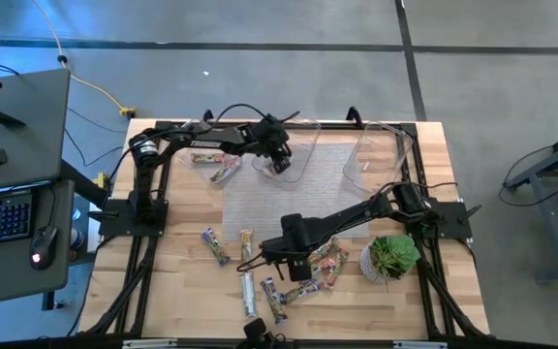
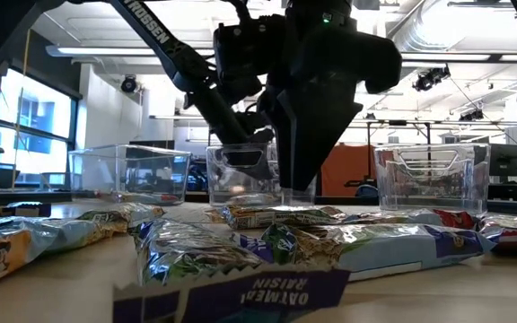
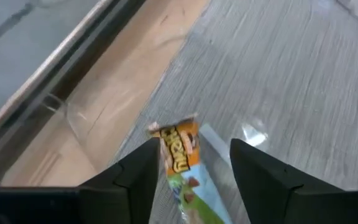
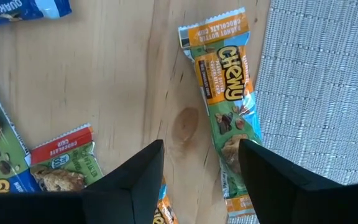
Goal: Pick and place Granola Bars by type
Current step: Put the yellow granola bar into the middle transparent bin
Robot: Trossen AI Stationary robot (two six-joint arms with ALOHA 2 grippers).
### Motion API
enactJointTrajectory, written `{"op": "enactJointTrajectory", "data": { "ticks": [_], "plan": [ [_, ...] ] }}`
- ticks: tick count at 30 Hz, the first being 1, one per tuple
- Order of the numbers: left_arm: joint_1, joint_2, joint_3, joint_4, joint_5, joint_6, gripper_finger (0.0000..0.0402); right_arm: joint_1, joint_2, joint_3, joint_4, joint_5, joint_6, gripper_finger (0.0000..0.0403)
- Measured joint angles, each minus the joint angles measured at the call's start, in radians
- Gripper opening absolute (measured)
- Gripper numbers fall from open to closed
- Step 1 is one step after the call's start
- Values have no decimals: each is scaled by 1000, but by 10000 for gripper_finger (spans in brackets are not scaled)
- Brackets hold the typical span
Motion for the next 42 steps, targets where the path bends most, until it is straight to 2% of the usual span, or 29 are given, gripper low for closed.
{"op": "enactJointTrajectory", "data": {
  "ticks": [4, 9, 15, 20, 25, 31, 35, 42],
  "plan": [
    [1, -56, 4, -8, -3, 0, 194, 0, 0, 0, -5, 7, 0, 193],
    [7, -156, 68, -66, -3, 50, 194, -5, 0, 0, -3, 8, 0, 193],
    [7, -263, 198, -274, -38, 151, 195, -12, 0, 0, 19, 11, -7, 193],
    [8, -334, 306, -438, -53, 163, 195, -28, 0, 0, 45, 13, -28, 193],
    [8, -396, 367, -523, -58, 164, 195, -52, 5, 0, 101, -16, -61, 193],
    [7, -451, 377, -572, -67, 183, 195, -76, 33, -2, 134, -37, -90, 193],
    [7, -458, 376, -627, -77, 186, 195, -86, 60, -2, 158, -95, -91, 193],
    [7, -458, 376, -682, -83, 185, 195, -85, 97, 0, 192, -89, -141, 193]
  ]
}}
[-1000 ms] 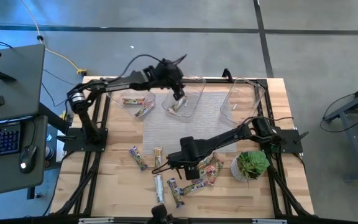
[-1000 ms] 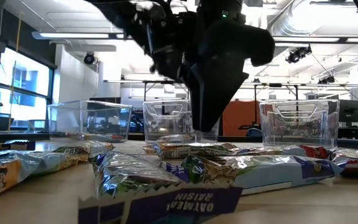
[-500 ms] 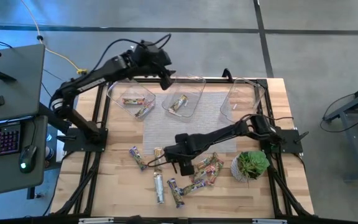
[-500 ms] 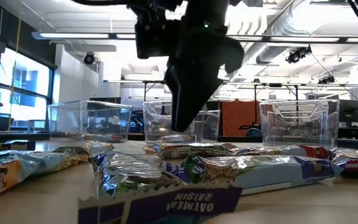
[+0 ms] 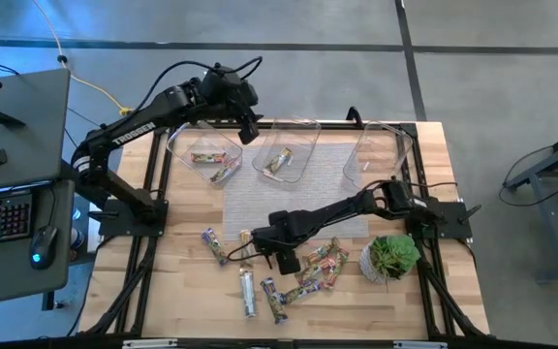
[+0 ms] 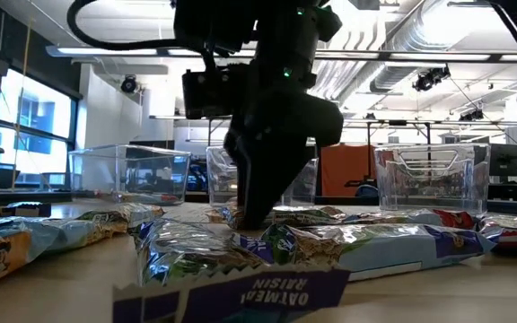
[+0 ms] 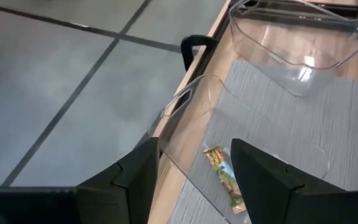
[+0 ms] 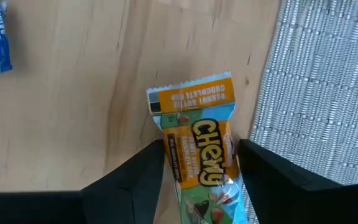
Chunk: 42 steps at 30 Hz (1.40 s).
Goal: Pick and place Granola Bars by type
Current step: Put the yellow granola bar into the middle transparent bin
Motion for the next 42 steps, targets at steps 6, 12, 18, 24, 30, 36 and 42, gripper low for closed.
{"op": "enactJointTrajectory", "data": {
  "ticks": [6, 12, 18, 24, 30, 36, 42],
  "plan": [
    [0, 0, 0, -4, -40, -3, 195, -1, 21, 4, -6, -2, -17, 176],
    [0, 0, 0, -4, -88, -3, 195, -6, 22, 4, -5, -6, -42, 117],
    [0, -36, -1, 9, -193, 27, 195, -10, -5, -1, -32, -7, -84, 88],
    [1, -107, -1, 30, -315, 30, 195, -45, -93, -1, -88, 129, -180, 94],
    [0, -168, 0, 32, -386, 22, 195, -150, -143, -3, -100, 405, -298, 92],
    [0, -203, 0, 0, -393, 22, 195, -288, -173, -2, -74, 452, -314, 90],
    [0, -203, 0, -71, -394, 22, 195, -359, -226, 0, -65, 224, -313, 89]
  ]
}}
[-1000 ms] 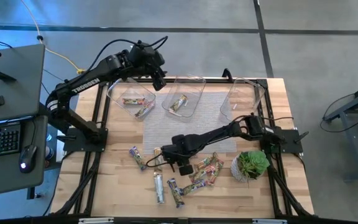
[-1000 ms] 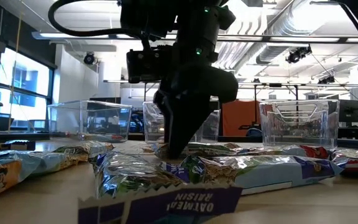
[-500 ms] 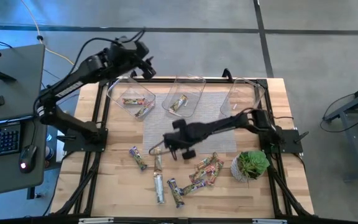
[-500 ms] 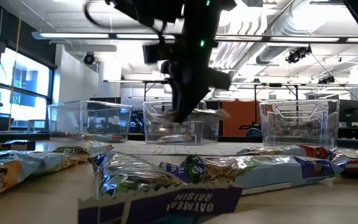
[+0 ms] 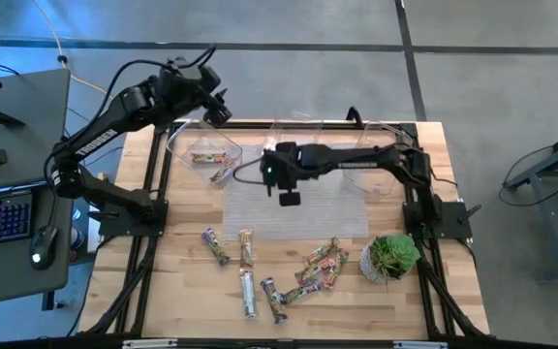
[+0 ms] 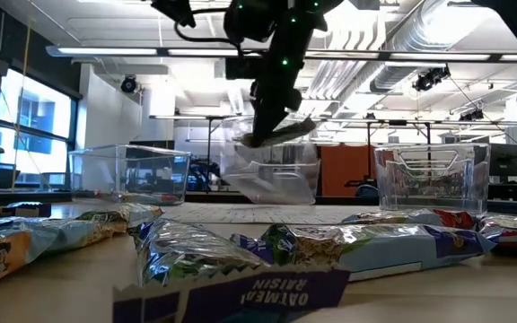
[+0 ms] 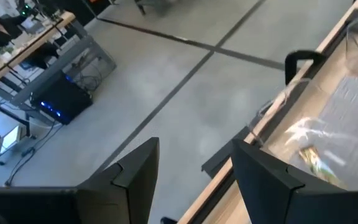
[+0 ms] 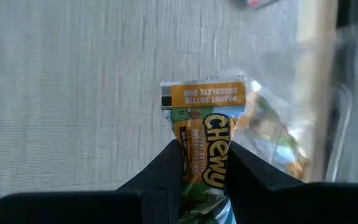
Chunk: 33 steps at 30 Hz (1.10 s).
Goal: Pick and place Granola Bars by type
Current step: Put the yellow granola bar into the middle transparent bin
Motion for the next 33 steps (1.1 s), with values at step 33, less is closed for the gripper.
{"op": "enactJointTrajectory", "data": {
  "ticks": [33],
  "plan": [
    [0, 0, 0, -44, 10, -29, 195, -276, 3, -2, 176, -220, 72, 90]
  ]
}}
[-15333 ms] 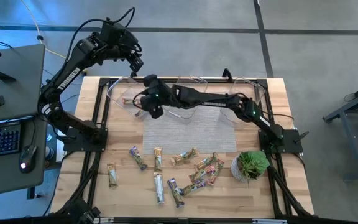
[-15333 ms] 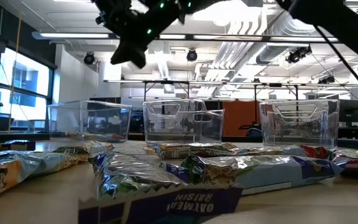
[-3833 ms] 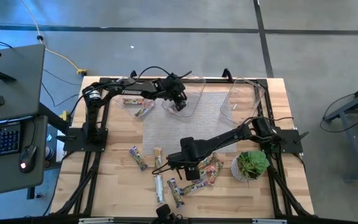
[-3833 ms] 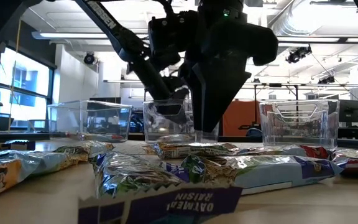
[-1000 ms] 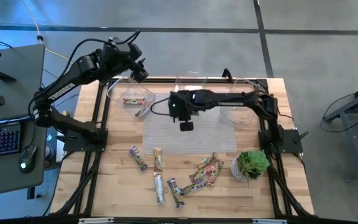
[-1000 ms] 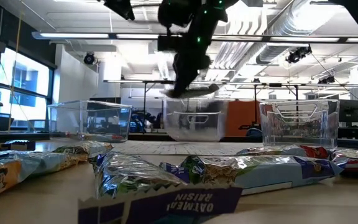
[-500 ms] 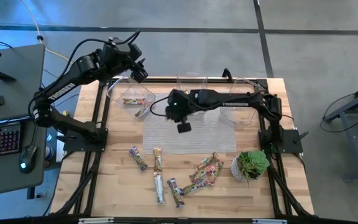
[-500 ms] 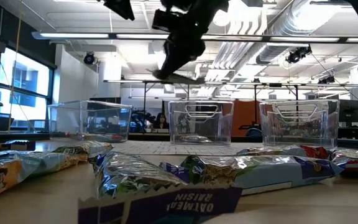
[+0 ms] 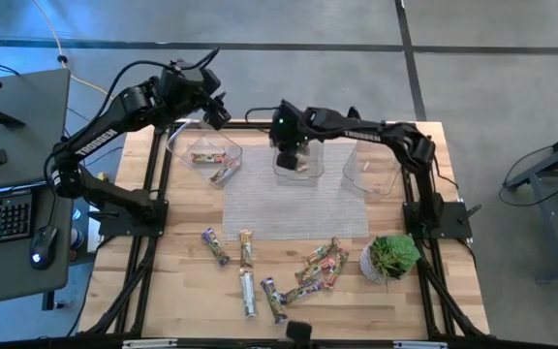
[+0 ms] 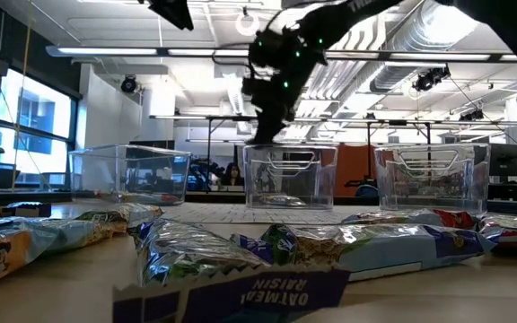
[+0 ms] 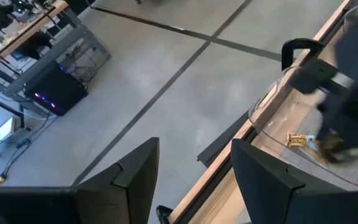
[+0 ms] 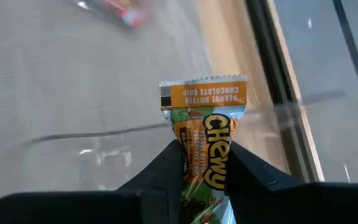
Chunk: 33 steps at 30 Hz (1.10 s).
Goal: Pick and place Granola Bars by type
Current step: Put the yellow granola bar into the middle transparent bin
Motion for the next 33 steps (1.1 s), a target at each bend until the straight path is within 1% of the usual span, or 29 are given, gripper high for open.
{"op": "enactJointTrajectory", "data": {
  "ticks": [3, 7, 9, 16, 20, 22, 27, 33],
  "plan": [
    [0, 0, 0, -18, 1, 0, 195, -46, 23, 0, -3, 0, 57, 90],
    [0, 0, 0, -32, 5, 0, 195, -104, 47, 1, 13, -1, 219, 90],
    [0, 0, 0, -37, 20, -1, 195, -128, 64, 2, 12, 2, 251, 90],
    [0, 0, 0, -40, 55, -3, 195, -161, 144, 1, 43, 20, 251, 90],
    [0, 0, 0, -39, 77, -3, 195, -154, 185, 1, 45, 69, 212, 95],
    [0, 0, 0, -39, 77, -3, 195, -147, 188, 1, 42, 87, 183, 103],
    [0, 0, 0, -39, 77, -3, 195, -130, 188, 1, 44, 89, 147, 131],
    [0, 0, 0, -39, 77, -2, 195, -110, 186, 8, 30, 156, 112, 162]
  ]
}}
